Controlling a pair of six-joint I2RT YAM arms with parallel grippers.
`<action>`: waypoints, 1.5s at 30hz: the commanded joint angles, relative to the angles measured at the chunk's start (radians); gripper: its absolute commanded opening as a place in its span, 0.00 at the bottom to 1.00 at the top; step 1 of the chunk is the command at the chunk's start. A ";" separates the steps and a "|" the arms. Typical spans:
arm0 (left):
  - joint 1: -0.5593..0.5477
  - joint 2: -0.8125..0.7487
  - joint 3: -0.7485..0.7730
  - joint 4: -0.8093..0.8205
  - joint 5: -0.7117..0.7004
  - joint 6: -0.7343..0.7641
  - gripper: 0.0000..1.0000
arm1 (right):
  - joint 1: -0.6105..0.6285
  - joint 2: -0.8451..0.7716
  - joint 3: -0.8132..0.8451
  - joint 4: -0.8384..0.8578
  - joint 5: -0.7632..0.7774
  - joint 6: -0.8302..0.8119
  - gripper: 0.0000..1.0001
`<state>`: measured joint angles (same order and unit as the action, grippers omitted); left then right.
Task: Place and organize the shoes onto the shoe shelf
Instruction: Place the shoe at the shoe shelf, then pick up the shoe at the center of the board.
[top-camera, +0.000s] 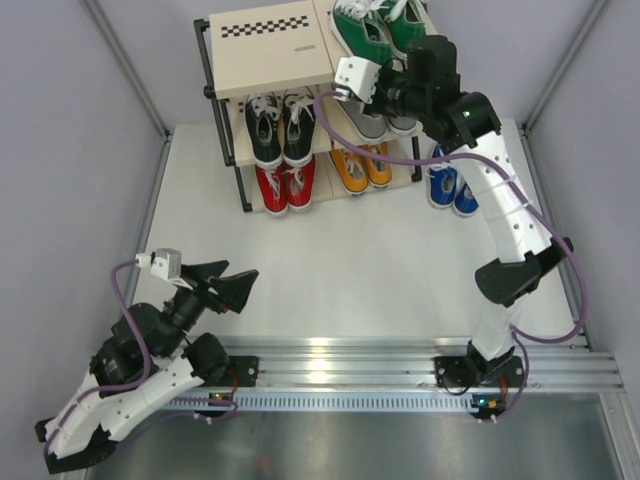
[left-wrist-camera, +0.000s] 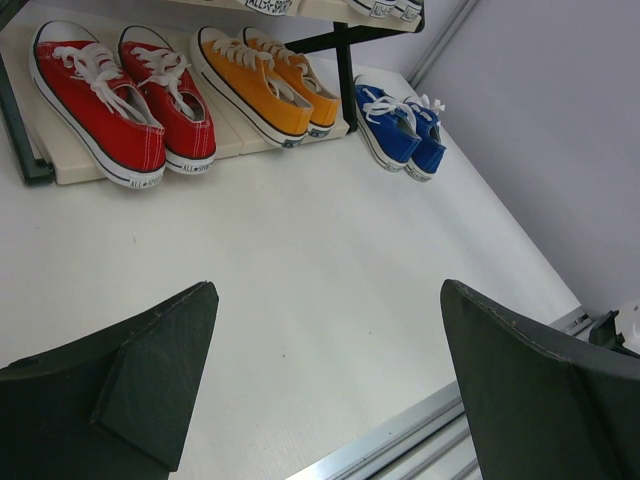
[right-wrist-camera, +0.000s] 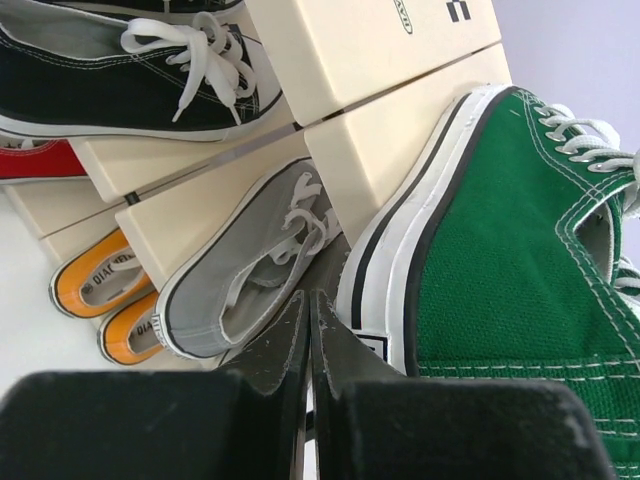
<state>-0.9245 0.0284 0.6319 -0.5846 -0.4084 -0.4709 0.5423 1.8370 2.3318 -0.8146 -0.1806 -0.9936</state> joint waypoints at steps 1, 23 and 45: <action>0.001 -0.007 -0.005 0.009 0.006 0.018 0.98 | -0.012 0.016 0.066 0.094 0.043 0.023 0.00; 0.001 -0.007 -0.005 0.009 0.003 0.015 0.98 | -0.044 -0.033 0.021 -0.001 -0.109 -0.007 0.04; 0.001 -0.002 -0.009 0.009 -0.036 -0.006 0.98 | -0.395 -0.740 -0.836 0.173 -0.476 0.464 0.42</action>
<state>-0.9245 0.0284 0.6315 -0.5850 -0.4240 -0.4725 0.2073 1.1446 1.6157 -0.7341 -0.6182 -0.6594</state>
